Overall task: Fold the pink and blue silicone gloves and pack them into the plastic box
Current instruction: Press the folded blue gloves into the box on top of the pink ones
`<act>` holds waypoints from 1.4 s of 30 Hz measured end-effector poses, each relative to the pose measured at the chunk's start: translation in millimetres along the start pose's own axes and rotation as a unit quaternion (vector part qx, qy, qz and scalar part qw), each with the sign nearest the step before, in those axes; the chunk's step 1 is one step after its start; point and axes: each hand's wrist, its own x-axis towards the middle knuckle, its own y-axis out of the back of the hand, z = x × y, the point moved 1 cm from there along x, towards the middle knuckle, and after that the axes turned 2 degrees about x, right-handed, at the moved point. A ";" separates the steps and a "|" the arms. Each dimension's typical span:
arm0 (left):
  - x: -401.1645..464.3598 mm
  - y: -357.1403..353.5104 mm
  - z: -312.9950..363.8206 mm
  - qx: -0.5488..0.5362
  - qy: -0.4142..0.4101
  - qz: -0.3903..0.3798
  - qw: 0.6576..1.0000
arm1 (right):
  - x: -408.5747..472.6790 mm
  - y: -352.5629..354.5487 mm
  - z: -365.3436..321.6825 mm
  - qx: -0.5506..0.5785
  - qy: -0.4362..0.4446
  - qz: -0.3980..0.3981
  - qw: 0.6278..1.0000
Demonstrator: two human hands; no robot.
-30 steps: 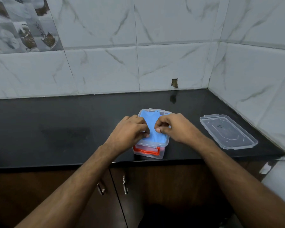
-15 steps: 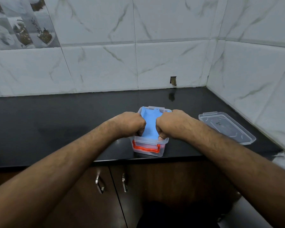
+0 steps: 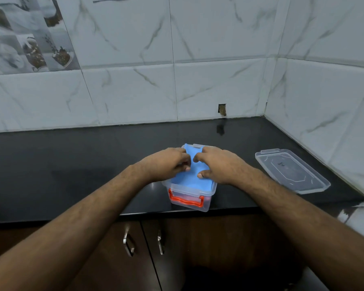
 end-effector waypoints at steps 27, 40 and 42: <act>25.9 -31.4 -14.3 0.114 0.107 0.029 0.987 | 23.3 -20.8 20.5 0.076 -0.111 -0.073 0.988; -0.9 -26.0 18.1 0.081 0.089 0.188 0.975 | -17.8 -21.9 22.1 0.084 -0.088 0.161 0.979; -10.5 -29.6 25.4 0.052 0.092 0.163 0.981 | -25.1 -21.4 23.0 0.077 -0.064 0.160 0.982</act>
